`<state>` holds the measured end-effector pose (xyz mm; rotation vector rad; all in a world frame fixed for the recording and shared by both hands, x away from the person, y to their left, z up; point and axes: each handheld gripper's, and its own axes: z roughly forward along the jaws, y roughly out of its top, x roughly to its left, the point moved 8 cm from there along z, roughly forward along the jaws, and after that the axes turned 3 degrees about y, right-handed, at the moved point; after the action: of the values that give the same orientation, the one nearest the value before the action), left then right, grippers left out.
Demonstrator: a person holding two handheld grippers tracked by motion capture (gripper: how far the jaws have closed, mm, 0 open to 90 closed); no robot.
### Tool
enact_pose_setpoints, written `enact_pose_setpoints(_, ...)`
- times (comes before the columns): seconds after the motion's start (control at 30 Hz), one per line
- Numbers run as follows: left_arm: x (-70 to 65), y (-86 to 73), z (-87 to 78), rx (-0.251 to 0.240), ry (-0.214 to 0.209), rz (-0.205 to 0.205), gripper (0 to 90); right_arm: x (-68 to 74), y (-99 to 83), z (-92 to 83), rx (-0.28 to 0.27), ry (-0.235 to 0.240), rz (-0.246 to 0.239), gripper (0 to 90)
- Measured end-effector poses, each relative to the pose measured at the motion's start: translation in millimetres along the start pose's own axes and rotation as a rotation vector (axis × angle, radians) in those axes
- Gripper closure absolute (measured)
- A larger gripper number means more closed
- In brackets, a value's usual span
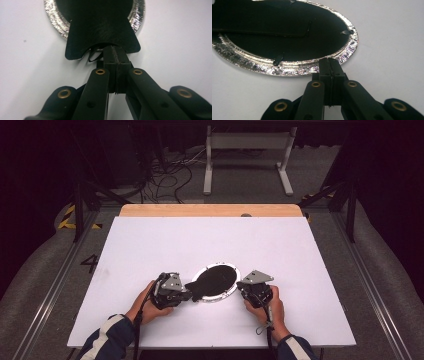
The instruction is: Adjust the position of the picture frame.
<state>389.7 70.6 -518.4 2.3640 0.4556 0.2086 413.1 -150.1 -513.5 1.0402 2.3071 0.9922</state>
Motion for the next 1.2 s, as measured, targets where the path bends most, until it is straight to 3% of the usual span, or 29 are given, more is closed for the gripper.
enact_pose_setpoints(0.23,-11.2,3.2,2.8,-0.008,-0.018,0.023,90.0,-6.8,3.5,4.7,0.004,-0.035,-0.032,90.0)
enact_pose_setpoints(0.33,-12.4,2.1,1.8,-0.019,-0.026,0.026,90.0,-7.1,2.7,3.7,0.001,-0.016,-0.022,90.0)
enact_pose_setpoints(0.4,-11.2,2.6,-5.2,-0.024,0.001,0.043,90.0,-6.5,1.8,2.5,-0.001,-0.003,-0.014,90.0)
enact_pose_setpoints(0.53,3.8,9.1,-25.0,-0.116,0.058,-0.017,90.0,-3.4,-2.2,-2.4,-0.015,0.034,0.006,90.0)
enact_pose_setpoints(0.57,3.8,9.1,-25.0,-0.116,0.058,-0.017,89.8,-2.5,-3.0,-3.5,-0.015,0.037,0.006,90.0)
enact_pose_setpoints(0.6,14.8,7.8,-28.9,-0.135,0.092,-0.062,87.5,0.2,-4.7,-5.6,-0.015,0.051,0.006,90.0)
enact_pose_setpoints(0.63,14.8,7.8,-28.9,-0.135,0.092,-0.062,85.8,0.2,-4.7,-5.6,-0.015,0.051,0.006,90.0)
enact_pose_setpoints(0.67,23.2,5.3,-27.2,-0.137,0.104,-0.088,84.4,5.1,-6.6,-7.9,-0.012,0.074,0.003,90.0)
enact_pose_setpoints(0.77,31.6,4.7,-23.6,-0.145,0.107,-0.103,83.3,9.7,-8.4,-10.7,-0.003,0.087,-0.006,90.0)
enact_pose_setpoints(0.87,36.0,4.0,-13.4,-0.113,0.117,-0.098,83.5,12.5,-9.2,-11.8,-0.001,0.107,0.007,90.0)
enact_pose_setpoints(1.03,37.4,2.5,-0.3,-0.083,0.112,-0.099,83.5,14.5,-8.2,-10.7,0.000,0.100,0.006,90.0)
enact_pose_setpoints(1.07,37.6,0.6,3.2,-0.064,0.116,-0.093,83.5,16.3,-6.7,-9.1,0.000,0.082,-0.012,90.0)
enact_pose_setpoints(1.2,33.7,0.1,3.4,-0.068,0.077,-0.097,83.8,17.7,-4.5,-6.1,-0.001,0.068,-0.031,90.0)
